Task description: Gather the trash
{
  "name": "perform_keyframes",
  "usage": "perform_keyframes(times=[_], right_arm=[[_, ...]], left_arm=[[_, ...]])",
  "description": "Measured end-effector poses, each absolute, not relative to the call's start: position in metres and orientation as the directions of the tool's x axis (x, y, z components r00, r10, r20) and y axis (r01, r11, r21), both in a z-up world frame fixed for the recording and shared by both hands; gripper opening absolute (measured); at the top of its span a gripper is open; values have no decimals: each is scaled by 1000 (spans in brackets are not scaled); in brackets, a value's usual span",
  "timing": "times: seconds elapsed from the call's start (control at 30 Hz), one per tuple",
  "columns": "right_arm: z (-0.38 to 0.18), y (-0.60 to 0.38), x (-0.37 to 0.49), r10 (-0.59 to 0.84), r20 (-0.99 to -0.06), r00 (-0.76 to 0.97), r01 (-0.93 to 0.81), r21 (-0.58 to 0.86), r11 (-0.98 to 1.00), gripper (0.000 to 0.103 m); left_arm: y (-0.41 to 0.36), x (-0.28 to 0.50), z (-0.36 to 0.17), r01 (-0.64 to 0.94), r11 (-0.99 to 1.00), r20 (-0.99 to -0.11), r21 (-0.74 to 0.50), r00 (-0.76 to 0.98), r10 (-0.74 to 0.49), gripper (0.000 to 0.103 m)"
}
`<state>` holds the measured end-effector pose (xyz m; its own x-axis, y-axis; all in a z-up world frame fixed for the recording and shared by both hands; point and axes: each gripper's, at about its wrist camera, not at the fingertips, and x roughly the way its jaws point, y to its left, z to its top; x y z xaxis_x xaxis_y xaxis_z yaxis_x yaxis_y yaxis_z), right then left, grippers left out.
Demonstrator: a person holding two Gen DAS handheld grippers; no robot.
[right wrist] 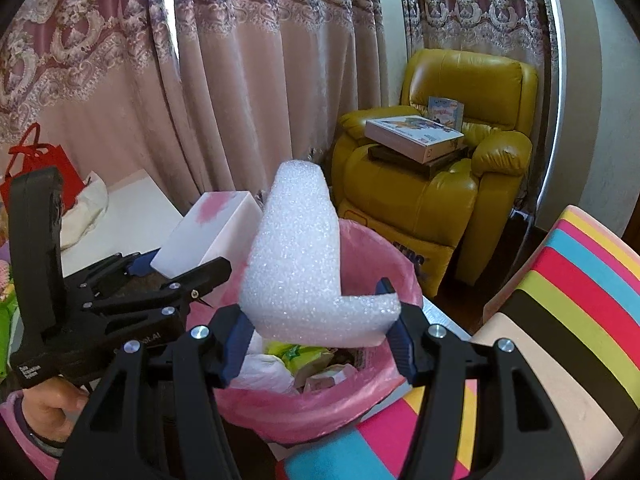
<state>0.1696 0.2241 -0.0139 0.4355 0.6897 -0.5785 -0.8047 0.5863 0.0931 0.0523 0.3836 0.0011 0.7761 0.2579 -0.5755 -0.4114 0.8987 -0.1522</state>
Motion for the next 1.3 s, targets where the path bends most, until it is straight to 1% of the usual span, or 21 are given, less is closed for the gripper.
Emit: perform_keyframes(times=[0.13, 0.57, 0.6, 0.63, 0.67, 0.73, 0.77, 0.9, 0.93, 1.07, 1.17, 1.23, 1.3], right_arm=[[-17, 229, 177, 678, -588, 440, -797, 93, 597, 58], [-21, 232, 186, 681, -585, 440, -791, 107, 603, 59], [-21, 231, 186, 687, -582, 436, -794, 111, 598, 66], [-21, 231, 186, 691, -580, 431, -797, 115, 593, 71], [-20, 230, 186, 695, -576, 430, -799, 117, 591, 81], [-18, 224, 186, 698, -560, 446, -793, 113, 598, 82], [-18, 222, 186, 698, -558, 449, -792, 113, 600, 82], [-10, 204, 187, 707, -533, 465, -780, 131, 612, 82], [-7, 199, 186, 710, -524, 471, -778, 132, 614, 82], [11, 184, 176, 728, -481, 488, -787, 118, 605, 83], [33, 173, 163, 746, -434, 506, -801, 85, 593, 92], [49, 165, 152, 757, -394, 521, -808, 56, 586, 94], [64, 156, 141, 765, -352, 539, -810, 32, 586, 99]], left_arm=[[388, 57, -1, -415, 894, -581, -167, 774, 251, 63], [389, 59, -3, -415, 896, -588, -158, 768, 253, 63], [390, 60, -3, -413, 897, -587, -156, 769, 252, 64], [390, 59, -2, -412, 898, -587, -153, 769, 253, 69], [390, 59, -1, -415, 898, -583, -145, 769, 261, 82], [389, 55, 4, -435, 892, -561, -120, 771, 300, 91], [389, 51, 9, -449, 888, -541, -98, 773, 331, 91], [386, 41, 23, -459, 887, -522, -47, 768, 370, 92], [383, 37, 28, -465, 885, -513, -26, 766, 388, 96], [370, 23, 51, -489, 871, -463, 46, 762, 452, 97], [355, 7, 75, -510, 855, -401, 92, 767, 501, 97], [348, -2, 88, -532, 840, -370, 104, 764, 529, 97], [340, -15, 101, -589, 800, -334, 114, 735, 590, 97]])
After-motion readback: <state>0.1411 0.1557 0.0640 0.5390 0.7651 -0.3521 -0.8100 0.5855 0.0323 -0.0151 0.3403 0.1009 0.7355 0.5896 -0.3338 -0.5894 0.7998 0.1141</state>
